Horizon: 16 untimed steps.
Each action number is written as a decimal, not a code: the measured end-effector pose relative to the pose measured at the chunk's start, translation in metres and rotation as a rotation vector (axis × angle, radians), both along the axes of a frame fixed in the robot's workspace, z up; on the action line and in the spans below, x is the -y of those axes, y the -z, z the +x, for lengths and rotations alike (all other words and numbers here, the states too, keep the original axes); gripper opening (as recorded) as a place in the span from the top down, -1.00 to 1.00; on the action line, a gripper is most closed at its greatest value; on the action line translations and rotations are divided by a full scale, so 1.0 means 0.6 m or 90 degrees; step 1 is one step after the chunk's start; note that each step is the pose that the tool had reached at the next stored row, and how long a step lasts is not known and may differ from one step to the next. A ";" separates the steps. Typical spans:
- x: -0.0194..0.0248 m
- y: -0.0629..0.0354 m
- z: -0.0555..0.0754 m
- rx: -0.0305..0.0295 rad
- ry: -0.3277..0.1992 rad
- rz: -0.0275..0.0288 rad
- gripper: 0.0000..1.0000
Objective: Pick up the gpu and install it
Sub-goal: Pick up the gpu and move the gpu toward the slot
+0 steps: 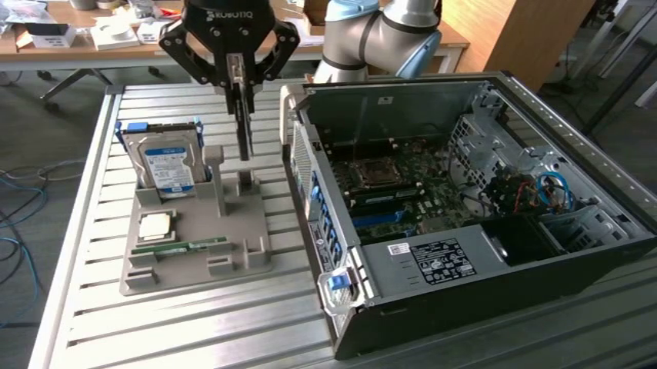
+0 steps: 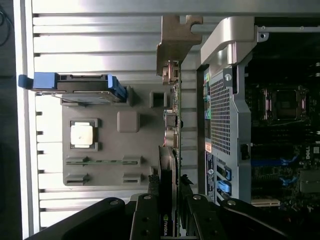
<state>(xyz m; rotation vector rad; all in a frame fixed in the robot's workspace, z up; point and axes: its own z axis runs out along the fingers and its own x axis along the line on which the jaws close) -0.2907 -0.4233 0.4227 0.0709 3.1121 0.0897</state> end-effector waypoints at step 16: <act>0.0000 -0.008 0.016 -0.0013 0.000 0.0000 0.47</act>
